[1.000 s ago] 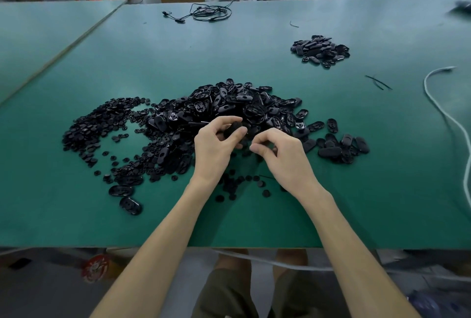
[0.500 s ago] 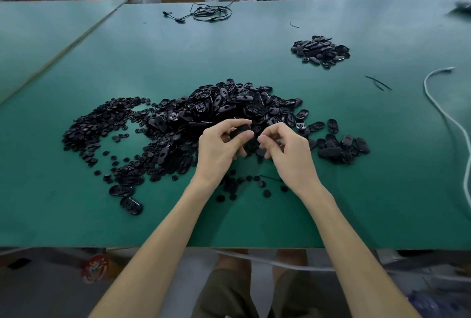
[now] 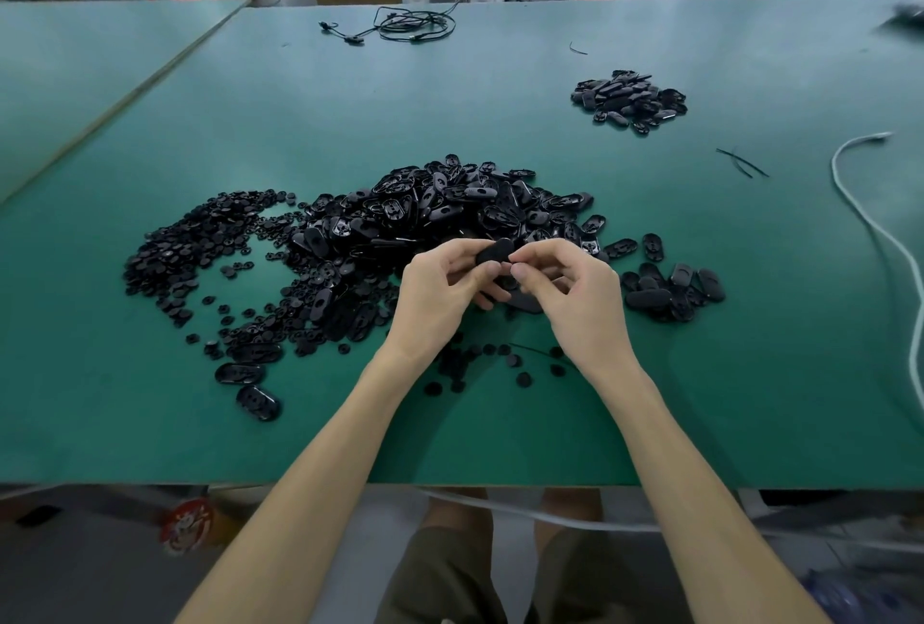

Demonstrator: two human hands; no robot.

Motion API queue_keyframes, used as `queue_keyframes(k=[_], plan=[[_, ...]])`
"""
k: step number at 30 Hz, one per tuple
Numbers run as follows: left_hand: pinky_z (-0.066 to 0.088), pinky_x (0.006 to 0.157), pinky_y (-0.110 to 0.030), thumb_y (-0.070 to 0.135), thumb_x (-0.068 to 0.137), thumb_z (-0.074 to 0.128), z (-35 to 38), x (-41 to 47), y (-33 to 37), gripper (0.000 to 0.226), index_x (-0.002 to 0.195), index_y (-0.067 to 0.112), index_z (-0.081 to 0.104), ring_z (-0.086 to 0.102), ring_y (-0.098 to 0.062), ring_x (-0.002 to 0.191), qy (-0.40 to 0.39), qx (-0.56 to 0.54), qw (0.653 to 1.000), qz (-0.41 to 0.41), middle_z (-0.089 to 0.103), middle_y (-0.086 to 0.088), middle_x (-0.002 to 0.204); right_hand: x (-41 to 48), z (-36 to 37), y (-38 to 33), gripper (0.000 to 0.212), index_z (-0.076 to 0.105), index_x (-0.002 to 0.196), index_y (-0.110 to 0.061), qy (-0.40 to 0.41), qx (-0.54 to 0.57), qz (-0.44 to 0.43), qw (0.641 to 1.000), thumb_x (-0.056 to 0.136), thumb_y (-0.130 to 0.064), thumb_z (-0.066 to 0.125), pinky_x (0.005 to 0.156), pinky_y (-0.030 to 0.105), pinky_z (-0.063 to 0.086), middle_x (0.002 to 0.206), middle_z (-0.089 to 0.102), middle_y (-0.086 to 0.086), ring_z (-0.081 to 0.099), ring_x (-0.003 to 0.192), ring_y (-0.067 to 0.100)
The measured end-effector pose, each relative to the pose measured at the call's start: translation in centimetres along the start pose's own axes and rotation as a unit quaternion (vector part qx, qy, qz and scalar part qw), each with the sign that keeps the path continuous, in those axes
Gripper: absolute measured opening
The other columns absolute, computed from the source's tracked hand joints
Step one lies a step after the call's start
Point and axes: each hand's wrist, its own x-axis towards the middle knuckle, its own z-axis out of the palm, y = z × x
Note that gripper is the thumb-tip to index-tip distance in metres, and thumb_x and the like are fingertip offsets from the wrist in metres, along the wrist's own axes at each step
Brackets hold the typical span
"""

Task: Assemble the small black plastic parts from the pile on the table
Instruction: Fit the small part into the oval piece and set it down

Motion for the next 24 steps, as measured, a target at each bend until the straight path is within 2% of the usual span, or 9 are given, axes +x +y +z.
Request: queue_keyframes(k=[5, 15, 21, 24], plan=[[0.063, 0.067, -0.037, 0.01, 0.094, 0.075, 0.01, 0.01, 0.22, 0.02, 0.113, 0.005, 0.072, 0.077, -0.025, 0.071, 0.005, 0.01, 1.0, 0.001, 0.08, -0.006, 0.089, 0.02, -0.14, 0.05, 0.013, 0.074, 0.1, -0.017, 0.009, 0.023, 0.005, 1.0, 0.093, -0.007, 0.077, 0.075, 0.021, 0.058, 0.089, 0.076, -0.007, 0.074, 0.078, 0.01], [0.063, 0.071, -0.039, 0.013, 0.092, 0.079, -0.05, 0.14, 0.12, 0.015, 0.107, 0.01, 0.076, 0.074, -0.021, 0.07, 0.0, 0.033, 0.999, 0.0, 0.078, -0.002, 0.083, 0.21, -0.07, 0.21, 0.01, 0.074, 0.099, -0.015, 0.022, 0.026, 0.005, 0.999, 0.093, -0.008, 0.076, 0.076, 0.022, 0.058, 0.088, 0.077, -0.008, 0.074, 0.075, 0.01], [0.061, 0.07, -0.033, 0.018, 0.095, 0.077, 0.01, -0.01, 0.14, 0.013, 0.108, 0.02, 0.078, 0.074, -0.017, 0.073, -0.007, 0.039, 0.999, 0.017, 0.078, 0.0, 0.084, 0.13, -0.09, 0.34, 0.012, 0.073, 0.097, -0.019, 0.027, 0.026, 0.001, 0.999, 0.093, -0.008, 0.075, 0.072, 0.018, 0.055, 0.087, 0.075, -0.014, 0.072, 0.074, 0.009], [0.061, 0.071, -0.033, 0.017, 0.099, 0.072, 0.0, 0.05, 0.17, 0.011, 0.108, 0.021, 0.077, 0.073, -0.011, 0.075, 0.01, 0.039, 0.999, 0.029, 0.075, -0.001, 0.091, 0.15, 0.04, 0.34, 0.012, 0.073, 0.096, -0.022, 0.033, 0.01, -0.005, 0.999, 0.094, -0.01, 0.075, 0.071, 0.021, 0.054, 0.087, 0.073, -0.012, 0.07, 0.077, 0.01]])
